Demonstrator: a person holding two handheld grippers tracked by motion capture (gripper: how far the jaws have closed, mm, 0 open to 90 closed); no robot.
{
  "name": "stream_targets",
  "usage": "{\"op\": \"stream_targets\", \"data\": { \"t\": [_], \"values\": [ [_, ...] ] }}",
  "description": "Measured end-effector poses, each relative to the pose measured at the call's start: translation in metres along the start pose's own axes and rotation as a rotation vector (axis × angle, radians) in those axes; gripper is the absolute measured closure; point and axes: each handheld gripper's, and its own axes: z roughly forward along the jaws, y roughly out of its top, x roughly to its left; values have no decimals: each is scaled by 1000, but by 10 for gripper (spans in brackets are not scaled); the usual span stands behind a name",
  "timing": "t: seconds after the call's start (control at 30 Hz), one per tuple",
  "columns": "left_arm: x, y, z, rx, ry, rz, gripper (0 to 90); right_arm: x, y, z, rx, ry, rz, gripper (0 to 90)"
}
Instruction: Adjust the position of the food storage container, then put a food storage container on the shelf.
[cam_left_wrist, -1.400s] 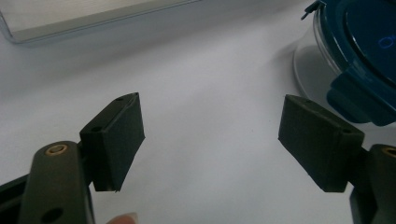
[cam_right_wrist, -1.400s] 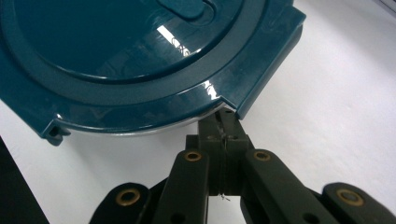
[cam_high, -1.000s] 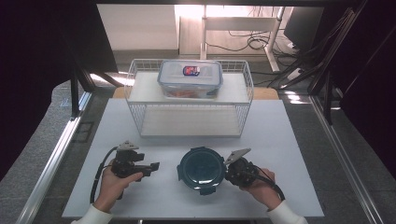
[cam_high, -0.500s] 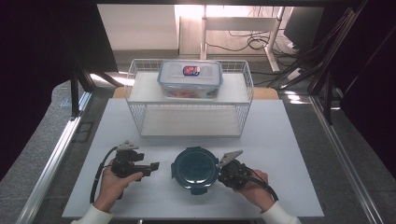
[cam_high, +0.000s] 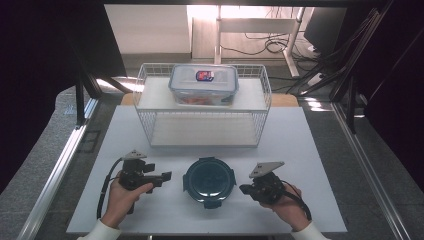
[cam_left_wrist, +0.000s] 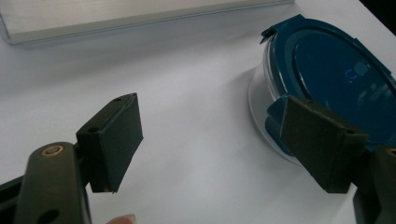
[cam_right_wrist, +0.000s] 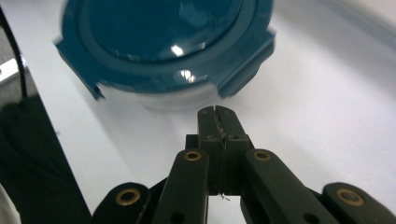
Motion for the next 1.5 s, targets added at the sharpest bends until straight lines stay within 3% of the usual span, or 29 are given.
{"op": "stream_targets", "data": {
  "t": [0.1, 0.2, 0.27, 0.4, 0.57, 0.67, 0.83, 0.93, 1.07, 1.23, 1.5],
  "values": [
    [-5, 1, 1, 8, -3, 15, 194, -4, 5, -9, -68, -2, 6, 856],
    [-16, 2, 2, 9, -17, 42, 186, -9, 12, -9, -133, 8, 24, 557],
    [-21, 3, 2, 9, -21, 56, 181, -13, 15, -6, -171, 14, 93, 376],
    [-24, 3, 4, 15, -27, 47, 171, -22, 15, -1, -214, 67, 182, 279],
    [-18, 2, 3, 18, -13, -10, 151, -28, 11, 2, -225, 27, 237, 226],
    [-16, 1, 2, 26, -9, -23, 138, -29, 11, 3, -223, 37, 251, 224],
    [-19, 3, 4, 34, -35, -40, 121, -28, 11, 4, -220, 53, 290, 193],
    [-21, 4, 8, 42, -52, -56, 119, -27, 11, 4, -215, 35, 292, 183],
    [-22, 5, 10, 39, -66, -85, 113, -29, 10, 9, -207, 51, 318, 182],
    [-24, 7, 15, 36, -92, -131, 103, -33, 8, 17, -199, 115, 382, 175],
    [-31, 6, 38, 92, -143, -166, 97, -39, 8, 32, -170, 167, 458, 161]
  ]
}}
